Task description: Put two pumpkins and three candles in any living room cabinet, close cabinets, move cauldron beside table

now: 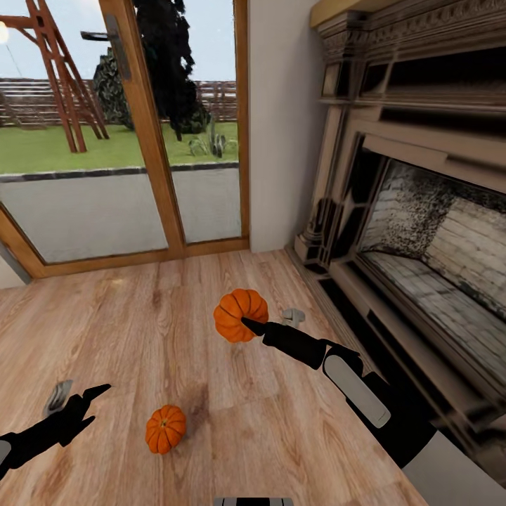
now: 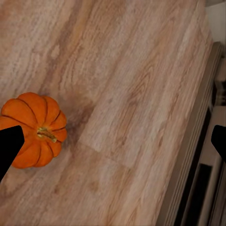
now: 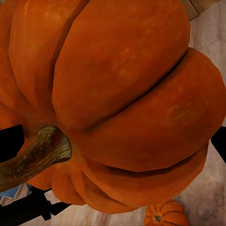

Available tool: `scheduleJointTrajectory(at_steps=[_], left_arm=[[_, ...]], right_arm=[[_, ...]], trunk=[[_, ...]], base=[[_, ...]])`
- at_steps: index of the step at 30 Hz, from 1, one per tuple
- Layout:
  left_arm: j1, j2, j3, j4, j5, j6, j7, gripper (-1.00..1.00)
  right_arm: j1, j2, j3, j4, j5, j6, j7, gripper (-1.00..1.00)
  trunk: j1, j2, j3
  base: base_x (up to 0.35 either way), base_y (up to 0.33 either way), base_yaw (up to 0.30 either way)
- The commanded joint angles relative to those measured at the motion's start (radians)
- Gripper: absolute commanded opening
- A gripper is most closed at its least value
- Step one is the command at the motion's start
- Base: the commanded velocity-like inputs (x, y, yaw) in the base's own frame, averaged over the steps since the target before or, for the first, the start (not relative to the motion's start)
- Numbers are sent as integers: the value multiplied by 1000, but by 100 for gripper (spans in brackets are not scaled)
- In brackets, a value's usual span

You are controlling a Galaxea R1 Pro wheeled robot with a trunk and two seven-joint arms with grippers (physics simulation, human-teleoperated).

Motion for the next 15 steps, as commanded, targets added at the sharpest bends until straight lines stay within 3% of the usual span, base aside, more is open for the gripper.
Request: scheduleJointTrajectory(at_steps=[1, 7, 15], left_arm=[[-1, -1, 3, 1, -1, 6, -2, 100], [-1, -2, 7, 2, -1, 6, -1, 100], [-1, -2, 9, 4, -1, 5, 1, 100]], right_arm=[[-1, -1, 1, -1, -7, 2, 1, -100], [-1, -2, 1, 0, -7, 2, 0, -100], [-1, -1, 1, 2, -7, 4, -4, -100]], trunk=[[0, 0, -1], [0, 0, -1], [20, -36, -28]], base=[[1, 0, 0], [0, 0, 0], [0, 0, 0]])
